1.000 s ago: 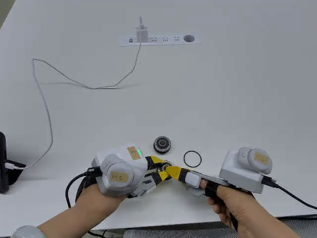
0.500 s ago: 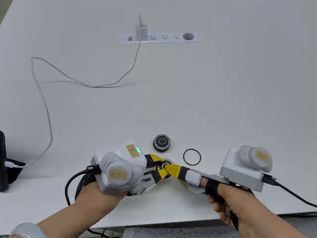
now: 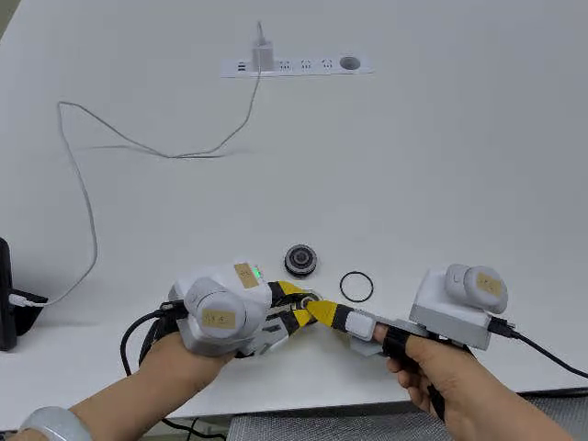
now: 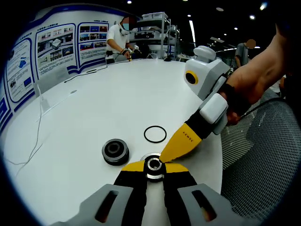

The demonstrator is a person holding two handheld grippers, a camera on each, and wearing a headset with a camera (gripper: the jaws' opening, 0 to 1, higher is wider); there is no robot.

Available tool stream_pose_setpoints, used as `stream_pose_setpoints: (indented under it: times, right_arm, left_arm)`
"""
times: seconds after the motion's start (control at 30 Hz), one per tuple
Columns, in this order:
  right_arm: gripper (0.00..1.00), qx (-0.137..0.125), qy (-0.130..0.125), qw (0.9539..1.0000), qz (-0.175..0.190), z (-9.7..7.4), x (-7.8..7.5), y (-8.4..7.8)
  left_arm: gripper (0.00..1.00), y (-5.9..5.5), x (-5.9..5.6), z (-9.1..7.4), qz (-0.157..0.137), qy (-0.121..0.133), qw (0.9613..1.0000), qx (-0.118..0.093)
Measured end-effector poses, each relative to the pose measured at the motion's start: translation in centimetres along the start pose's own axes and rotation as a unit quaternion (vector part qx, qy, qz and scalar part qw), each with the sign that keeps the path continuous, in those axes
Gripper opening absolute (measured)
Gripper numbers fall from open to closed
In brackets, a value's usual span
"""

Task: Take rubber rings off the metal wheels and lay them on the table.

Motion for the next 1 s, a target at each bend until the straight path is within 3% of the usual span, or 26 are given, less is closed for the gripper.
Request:
stream_pose_setpoints:
  times: [0.4,0.6,1.0]
  right_arm:
    - [0.23,0.000,0.000,1.0000,-0.001,-0.45,0.02,0.25]
    - [0.18,-0.001,0.001,1.0000,-0.008,-0.84,0.12,0.35]
    - [0.09,0.010,-0.023,0.9990,-0.038,-0.65,-0.41,0.23]
  left_arm:
    - [0.12,0.07,-0.09,0.01,0.001,0.000,1.0000,-0.001]
    - [0.12,0.08,-0.09,0.01,0.001,0.000,1.0000,-0.001]
    - [0.12,0.05,-0.07,0.01,0.001,0.000,1.0000,-0.003]
Point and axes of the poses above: the centre of the closed fingertips' face, and the gripper's own axes: z roughly forward along the fingers, x roughly to its left, y roughly out of its top, the point moved 4 cm from there along -z, roughly backward along the fingers, and after that the axes turned 9 degrees about -z, right-handed, at the moved point
